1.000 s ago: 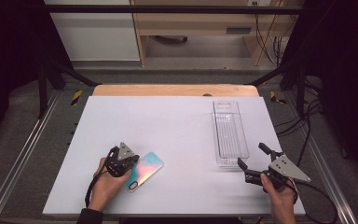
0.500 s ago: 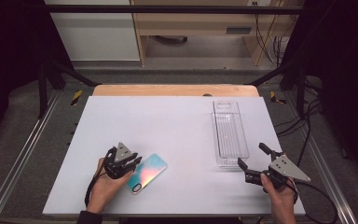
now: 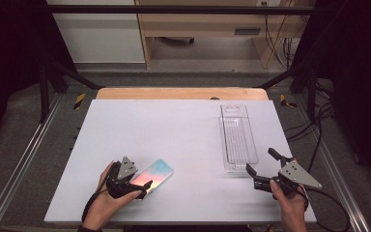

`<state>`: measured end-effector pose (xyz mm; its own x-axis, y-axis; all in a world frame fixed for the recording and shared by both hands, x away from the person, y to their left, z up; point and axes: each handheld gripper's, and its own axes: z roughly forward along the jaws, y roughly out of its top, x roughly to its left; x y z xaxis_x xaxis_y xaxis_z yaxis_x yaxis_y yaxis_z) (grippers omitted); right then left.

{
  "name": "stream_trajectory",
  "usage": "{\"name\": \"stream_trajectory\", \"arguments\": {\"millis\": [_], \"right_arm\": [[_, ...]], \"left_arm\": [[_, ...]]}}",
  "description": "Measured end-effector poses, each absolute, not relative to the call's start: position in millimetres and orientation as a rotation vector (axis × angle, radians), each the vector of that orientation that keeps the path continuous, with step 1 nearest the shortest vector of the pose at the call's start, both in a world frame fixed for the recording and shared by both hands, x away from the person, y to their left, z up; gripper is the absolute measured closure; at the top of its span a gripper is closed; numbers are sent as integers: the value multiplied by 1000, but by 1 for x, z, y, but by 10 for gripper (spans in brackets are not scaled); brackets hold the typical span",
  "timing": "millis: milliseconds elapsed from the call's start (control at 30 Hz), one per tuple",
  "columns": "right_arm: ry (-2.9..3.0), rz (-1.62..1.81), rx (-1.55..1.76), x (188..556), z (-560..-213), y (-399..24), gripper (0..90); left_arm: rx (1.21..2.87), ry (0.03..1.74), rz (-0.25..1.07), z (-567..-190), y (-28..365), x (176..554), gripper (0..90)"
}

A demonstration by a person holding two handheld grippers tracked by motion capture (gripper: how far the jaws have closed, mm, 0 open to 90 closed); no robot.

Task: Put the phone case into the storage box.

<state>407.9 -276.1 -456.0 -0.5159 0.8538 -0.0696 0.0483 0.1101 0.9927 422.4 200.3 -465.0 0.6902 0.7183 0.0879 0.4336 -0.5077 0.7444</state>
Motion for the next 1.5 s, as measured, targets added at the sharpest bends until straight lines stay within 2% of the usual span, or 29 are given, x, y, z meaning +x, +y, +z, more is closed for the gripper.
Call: {"name": "stream_trajectory", "arguments": {"millis": [333,933,1233,1500], "right_arm": [[1698,1480,892,408,-456,-276,49],[1697,1483,891,408,-456,-276,49],[1697,1482,891,408,-456,-276,49],[1696,1481,893,408,-456,-276,48]], "left_arm": [[2175,862,445,-478,200,415,85],[2200,860,424,-489,200,414,90],[2198,868,397,-489,201,414,155],[2219,873,389,-486,200,416,166]]}}
